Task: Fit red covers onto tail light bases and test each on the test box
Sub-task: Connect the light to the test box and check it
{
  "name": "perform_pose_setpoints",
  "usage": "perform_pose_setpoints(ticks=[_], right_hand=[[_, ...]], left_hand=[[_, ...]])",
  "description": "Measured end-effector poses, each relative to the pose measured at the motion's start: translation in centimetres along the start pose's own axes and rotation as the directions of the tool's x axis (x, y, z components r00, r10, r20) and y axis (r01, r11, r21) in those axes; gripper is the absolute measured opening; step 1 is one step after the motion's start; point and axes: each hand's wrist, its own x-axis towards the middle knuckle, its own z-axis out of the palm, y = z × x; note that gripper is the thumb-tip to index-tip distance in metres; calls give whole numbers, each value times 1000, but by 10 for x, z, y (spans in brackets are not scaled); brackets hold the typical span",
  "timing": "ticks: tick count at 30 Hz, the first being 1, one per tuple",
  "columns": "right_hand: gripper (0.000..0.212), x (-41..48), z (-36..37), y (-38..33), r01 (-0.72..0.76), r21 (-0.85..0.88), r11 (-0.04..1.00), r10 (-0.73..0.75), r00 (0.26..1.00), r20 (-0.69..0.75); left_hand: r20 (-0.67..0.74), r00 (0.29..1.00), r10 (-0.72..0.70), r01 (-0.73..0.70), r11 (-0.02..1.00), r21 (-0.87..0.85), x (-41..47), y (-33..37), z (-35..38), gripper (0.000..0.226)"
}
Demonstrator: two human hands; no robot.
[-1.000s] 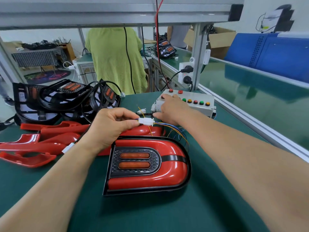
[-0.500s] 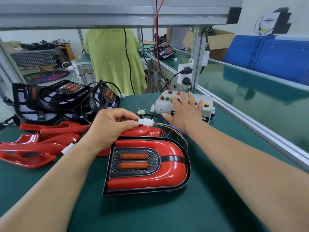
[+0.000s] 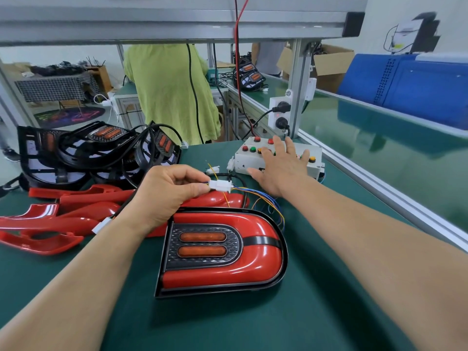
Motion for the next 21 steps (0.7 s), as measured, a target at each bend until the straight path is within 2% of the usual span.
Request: perform_pose_setpoints(ticks=[6,13,21], right_hand=[[76,1,2,-2,14,13,1000,-13,1000,-8],[70,4,3,-2,-8,50,999,9,1000,-21],[68,5,-4,-6,-25,56,998,25,1000,9]], left_hand=[[-2,1000,-2,2,1000,2,-1,2,1,19],[-13,1000,0,0,1000,17,-2,6,2,30],[-19,1000,1,0,999,44,-1,2,1,28]])
